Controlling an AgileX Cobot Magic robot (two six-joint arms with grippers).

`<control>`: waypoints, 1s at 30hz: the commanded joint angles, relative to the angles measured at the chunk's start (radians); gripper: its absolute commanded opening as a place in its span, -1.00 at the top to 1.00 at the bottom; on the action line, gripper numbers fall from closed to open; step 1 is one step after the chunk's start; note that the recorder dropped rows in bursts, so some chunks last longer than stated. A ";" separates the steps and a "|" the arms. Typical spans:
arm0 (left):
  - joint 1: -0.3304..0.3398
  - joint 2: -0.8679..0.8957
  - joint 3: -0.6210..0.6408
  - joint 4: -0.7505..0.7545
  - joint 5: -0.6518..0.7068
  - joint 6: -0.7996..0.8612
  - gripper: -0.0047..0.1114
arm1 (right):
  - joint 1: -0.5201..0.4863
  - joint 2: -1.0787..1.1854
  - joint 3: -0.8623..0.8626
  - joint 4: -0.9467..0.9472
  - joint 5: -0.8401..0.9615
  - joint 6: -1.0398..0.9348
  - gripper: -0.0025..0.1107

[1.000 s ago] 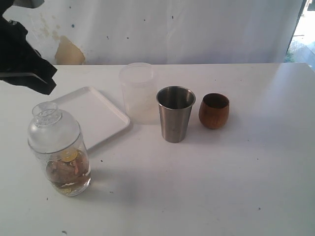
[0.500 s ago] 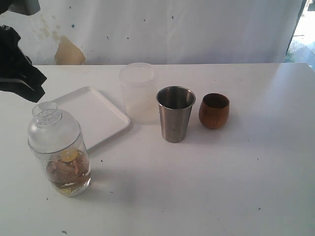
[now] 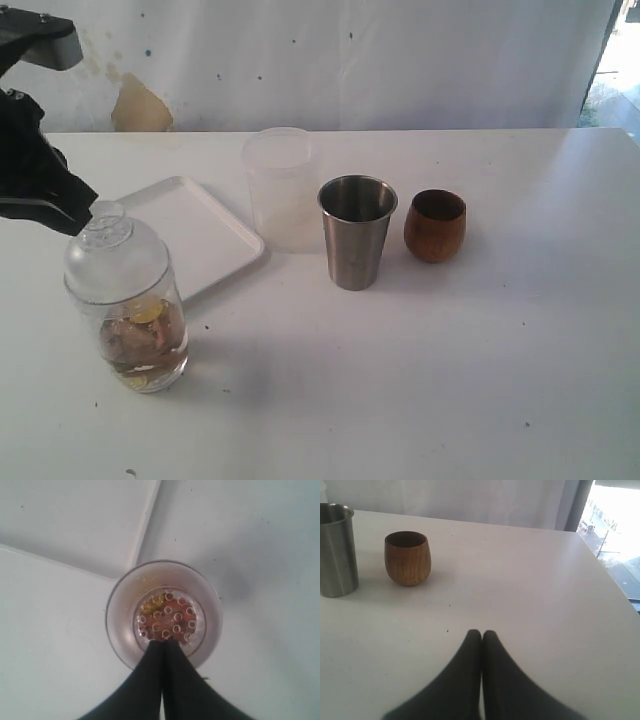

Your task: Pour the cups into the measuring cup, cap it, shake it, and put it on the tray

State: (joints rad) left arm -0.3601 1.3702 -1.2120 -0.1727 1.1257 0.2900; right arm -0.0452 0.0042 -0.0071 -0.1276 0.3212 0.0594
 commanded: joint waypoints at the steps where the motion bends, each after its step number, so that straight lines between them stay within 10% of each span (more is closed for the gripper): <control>1: -0.003 0.014 0.029 -0.003 -0.011 0.003 0.92 | 0.004 -0.004 0.007 0.000 -0.008 0.001 0.96; 15: -0.003 -0.114 0.035 -0.001 -0.042 0.004 0.92 | 0.004 -0.004 0.007 0.000 -0.008 0.001 0.96; 26: -0.003 -0.496 0.490 -0.205 -0.729 -0.010 0.91 | 0.004 -0.004 0.007 0.000 -0.008 0.001 0.96; 30: -0.003 -0.506 0.648 -0.324 -0.820 0.182 0.40 | 0.004 -0.004 0.007 0.000 -0.008 0.001 0.96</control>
State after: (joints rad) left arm -0.3601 0.8680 -0.6554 -0.3980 0.3930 0.3636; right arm -0.0452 0.0042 -0.0071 -0.1276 0.3212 0.0594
